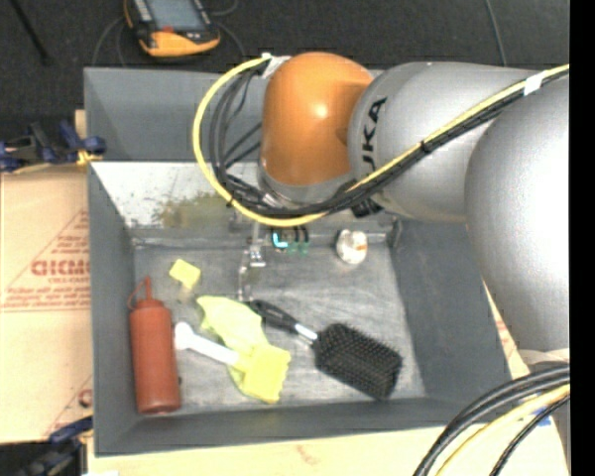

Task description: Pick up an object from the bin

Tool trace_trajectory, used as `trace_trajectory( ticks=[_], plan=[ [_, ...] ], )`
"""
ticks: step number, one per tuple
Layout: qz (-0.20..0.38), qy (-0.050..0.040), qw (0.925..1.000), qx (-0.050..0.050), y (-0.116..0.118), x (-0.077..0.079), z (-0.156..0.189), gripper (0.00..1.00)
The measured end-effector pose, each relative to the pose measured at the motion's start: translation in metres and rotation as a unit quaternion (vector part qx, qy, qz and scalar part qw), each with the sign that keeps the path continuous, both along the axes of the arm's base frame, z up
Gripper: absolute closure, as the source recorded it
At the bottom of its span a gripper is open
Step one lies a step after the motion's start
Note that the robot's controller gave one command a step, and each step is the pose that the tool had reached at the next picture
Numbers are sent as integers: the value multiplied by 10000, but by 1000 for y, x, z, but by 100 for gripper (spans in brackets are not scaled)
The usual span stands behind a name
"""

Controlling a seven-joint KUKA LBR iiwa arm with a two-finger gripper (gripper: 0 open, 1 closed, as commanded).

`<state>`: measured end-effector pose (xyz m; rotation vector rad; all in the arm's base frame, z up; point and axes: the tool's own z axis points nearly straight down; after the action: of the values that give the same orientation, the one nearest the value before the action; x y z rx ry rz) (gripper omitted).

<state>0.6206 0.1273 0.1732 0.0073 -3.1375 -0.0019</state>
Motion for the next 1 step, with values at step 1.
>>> trace_trajectory(
  ticks=[1],
  plan=[
    [-11, -36, 10000, 4, -1, 2, 4, 0]
  ],
)
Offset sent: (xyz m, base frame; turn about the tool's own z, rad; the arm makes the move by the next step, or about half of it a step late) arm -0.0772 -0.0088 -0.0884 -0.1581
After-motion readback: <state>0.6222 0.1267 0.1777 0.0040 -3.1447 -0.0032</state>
